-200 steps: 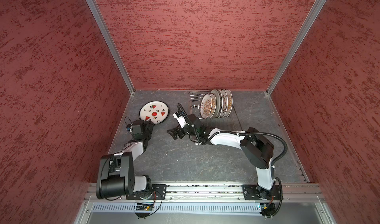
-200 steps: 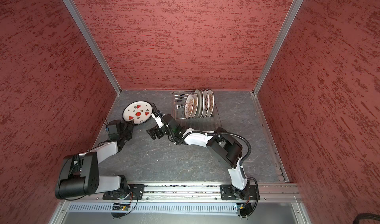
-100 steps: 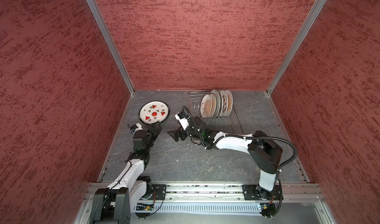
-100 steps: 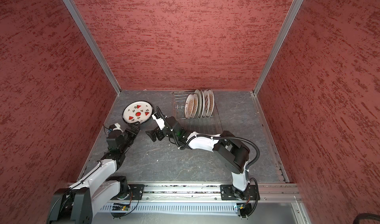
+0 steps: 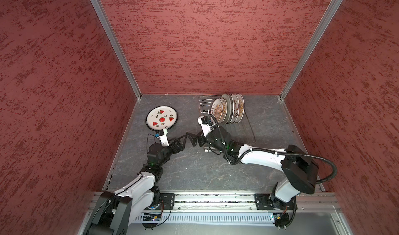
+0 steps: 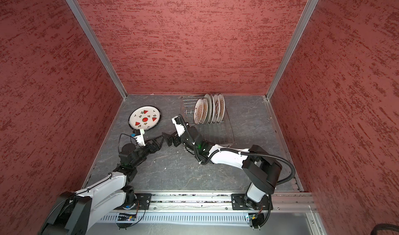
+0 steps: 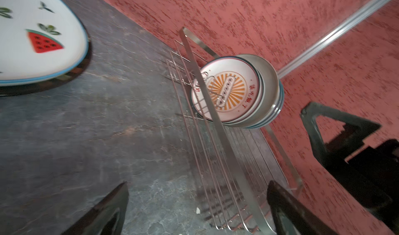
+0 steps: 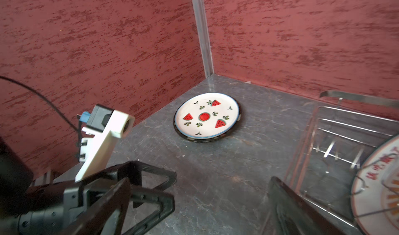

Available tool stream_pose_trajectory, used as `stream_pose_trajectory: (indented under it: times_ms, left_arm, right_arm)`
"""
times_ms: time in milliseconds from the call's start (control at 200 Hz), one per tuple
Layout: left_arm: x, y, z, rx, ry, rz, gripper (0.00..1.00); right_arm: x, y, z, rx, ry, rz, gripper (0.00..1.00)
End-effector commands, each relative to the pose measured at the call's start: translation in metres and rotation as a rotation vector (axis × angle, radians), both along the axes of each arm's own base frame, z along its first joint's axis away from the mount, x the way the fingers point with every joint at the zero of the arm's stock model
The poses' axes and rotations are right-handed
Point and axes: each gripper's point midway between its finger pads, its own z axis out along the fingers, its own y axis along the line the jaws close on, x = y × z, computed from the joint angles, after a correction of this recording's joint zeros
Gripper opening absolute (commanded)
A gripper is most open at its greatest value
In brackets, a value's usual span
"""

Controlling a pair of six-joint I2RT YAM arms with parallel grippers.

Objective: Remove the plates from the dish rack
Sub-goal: 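Draw the left gripper back from the plates while right gripper reaches to the rack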

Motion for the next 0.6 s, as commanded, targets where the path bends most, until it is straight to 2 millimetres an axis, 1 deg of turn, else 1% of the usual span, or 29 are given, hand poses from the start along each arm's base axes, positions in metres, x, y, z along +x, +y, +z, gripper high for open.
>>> stream_pose_trajectory:
  times_ms: [0,70,125,190,210,235,245,276,426,461,511,596]
  left_arm:
    - [-0.006,-0.024,0.029,0.013,-0.137,-0.113,1.00]
    - [-0.006,-0.029,0.029,0.040,-0.165,-0.124,0.99]
    - [-0.005,-0.028,0.029,0.050,-0.178,-0.115,0.99]
    - [-0.007,-0.030,0.032,0.042,-0.208,-0.129,0.99]
    - [-0.009,-0.031,0.033,0.037,-0.217,-0.138,0.99]
    - [-0.011,-0.033,0.035,0.030,-0.229,-0.152,0.99]
    - [-0.012,-0.034,0.036,0.028,-0.233,-0.160,0.99]
    - [-0.014,-0.037,0.038,0.020,-0.243,-0.180,0.99]
    - [-0.022,-0.046,0.041,-0.022,-0.251,-0.245,1.00]
    - [-0.022,-0.047,0.041,-0.029,-0.245,-0.252,0.99]
    - [-0.022,-0.050,0.042,-0.037,-0.239,-0.263,1.00]
    - [-0.024,-0.055,0.041,-0.034,-0.235,-0.286,0.99]
  right_arm:
    - [0.018,-0.035,0.009,0.022,-0.019,-0.168,0.99]
    - [0.026,-0.053,0.010,0.019,-0.007,-0.225,0.99]
    - [0.034,-0.067,0.008,0.003,0.011,-0.266,0.99]
    - [0.042,-0.087,0.007,0.008,0.041,-0.311,0.99]
    - [0.043,-0.092,0.005,0.012,0.051,-0.320,0.99]
    - [0.046,-0.097,-0.001,0.008,0.065,-0.326,0.99]
    - [0.045,-0.101,0.007,0.026,0.058,-0.329,0.99]
    - [0.046,-0.109,0.010,0.042,0.061,-0.340,0.99]
    - [0.059,-0.151,0.010,0.054,0.103,-0.474,0.99]
    - [0.063,-0.161,0.010,0.054,0.119,-0.499,0.97]
    - [0.068,-0.170,0.013,0.051,0.131,-0.519,0.96]
    - [0.074,-0.177,0.017,0.022,0.147,-0.541,0.95]
